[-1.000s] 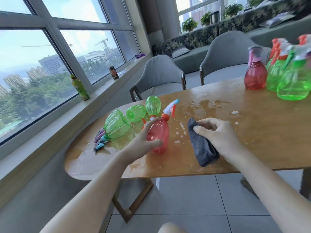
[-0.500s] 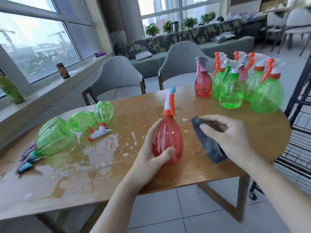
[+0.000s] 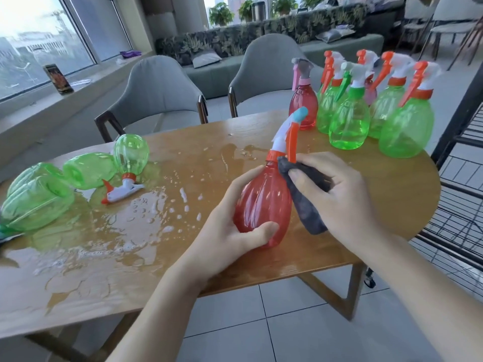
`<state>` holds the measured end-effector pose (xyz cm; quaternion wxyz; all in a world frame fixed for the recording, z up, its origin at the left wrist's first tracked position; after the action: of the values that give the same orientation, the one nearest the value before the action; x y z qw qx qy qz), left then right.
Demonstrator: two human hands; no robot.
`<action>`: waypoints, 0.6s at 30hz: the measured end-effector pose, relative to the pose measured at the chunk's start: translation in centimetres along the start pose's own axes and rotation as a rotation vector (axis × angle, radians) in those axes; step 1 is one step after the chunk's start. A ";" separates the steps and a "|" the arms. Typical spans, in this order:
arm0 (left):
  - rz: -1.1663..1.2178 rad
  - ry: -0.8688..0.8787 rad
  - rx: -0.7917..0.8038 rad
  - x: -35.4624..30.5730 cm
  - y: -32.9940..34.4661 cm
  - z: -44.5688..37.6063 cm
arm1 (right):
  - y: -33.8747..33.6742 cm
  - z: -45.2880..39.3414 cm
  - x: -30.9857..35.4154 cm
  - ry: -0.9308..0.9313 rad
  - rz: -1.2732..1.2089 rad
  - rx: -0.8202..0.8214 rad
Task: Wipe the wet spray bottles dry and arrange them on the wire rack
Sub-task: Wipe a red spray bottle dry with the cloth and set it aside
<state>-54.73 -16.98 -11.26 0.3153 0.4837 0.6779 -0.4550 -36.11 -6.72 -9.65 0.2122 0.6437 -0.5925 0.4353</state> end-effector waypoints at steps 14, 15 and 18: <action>0.107 -0.029 0.012 -0.6 0.1 0.1 | -0.1 1.9 0.4 -0.151 0.234 0.067; 0.116 -0.027 0.017 -0.6 0.1 0.2 | -0.1 1.7 0.4 -0.134 0.221 0.052; 0.159 -0.029 -0.009 0.2 0.1 0.2 | 0.3 2.1 0.1 -0.155 0.226 0.069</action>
<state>-54.71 -17.11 -11.56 0.3621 0.5279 0.6349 -0.4325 -35.75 -8.56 -10.75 0.0930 0.6115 -0.6606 0.4253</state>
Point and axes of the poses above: each hand's wrist, its own z-axis away from the middle knuckle, its own y-axis out of the palm, x = y × z, the point moved 1 cm from there along -z, towards the middle knuckle, and after that the axes turned 9 degrees about y, right-handed, at the moved point
